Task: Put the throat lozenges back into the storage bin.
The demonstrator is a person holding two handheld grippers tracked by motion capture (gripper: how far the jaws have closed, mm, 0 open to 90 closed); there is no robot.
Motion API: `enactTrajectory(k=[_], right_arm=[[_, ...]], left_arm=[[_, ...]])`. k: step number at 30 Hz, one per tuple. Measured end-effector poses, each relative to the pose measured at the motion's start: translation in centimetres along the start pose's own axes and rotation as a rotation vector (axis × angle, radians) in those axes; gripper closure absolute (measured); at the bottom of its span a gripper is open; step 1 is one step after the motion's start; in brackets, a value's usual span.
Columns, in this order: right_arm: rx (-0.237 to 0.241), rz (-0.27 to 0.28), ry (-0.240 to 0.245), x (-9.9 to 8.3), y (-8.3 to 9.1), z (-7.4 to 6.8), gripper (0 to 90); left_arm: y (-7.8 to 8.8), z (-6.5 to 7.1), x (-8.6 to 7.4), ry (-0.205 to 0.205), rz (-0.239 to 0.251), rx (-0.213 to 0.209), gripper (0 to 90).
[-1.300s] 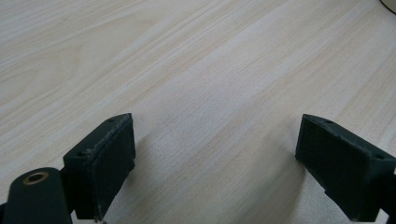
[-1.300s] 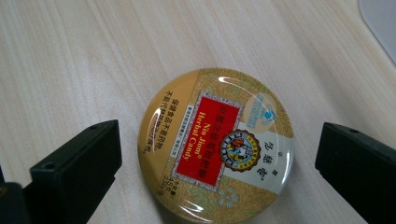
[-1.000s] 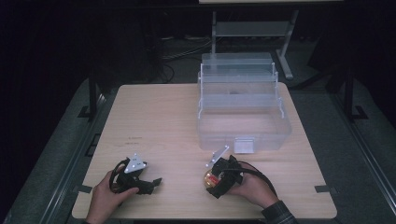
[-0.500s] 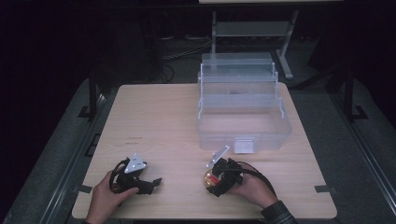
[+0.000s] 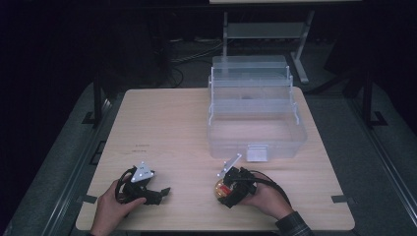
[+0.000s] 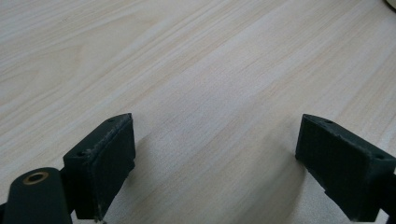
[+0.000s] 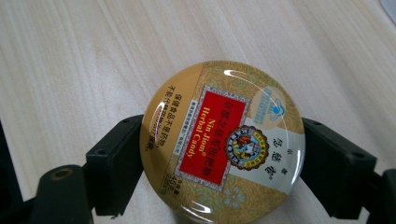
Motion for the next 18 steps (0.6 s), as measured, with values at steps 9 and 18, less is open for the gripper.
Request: enactTrajectory(k=[9,18], right_arm=[[0.003,0.010,-0.011,0.0,0.9,0.3,19.8],[-0.001,0.012,-0.009,-0.1,2.1,0.4,19.8]], left_arm=[[0.0,0.0,0.0,0.000,0.000,0.000,11.2],[0.0,0.0,0.0,0.002,0.003,0.000,11.2]])
Point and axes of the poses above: each handheld gripper's, and its own axes: y roughly backward along the jaws, x roughly out of its top, z roughly to its right, the point moved 7 cm from there along -y, roughly forward along the jaws, and after that the axes turned 7 degrees about -x, right-handed, at the moved point
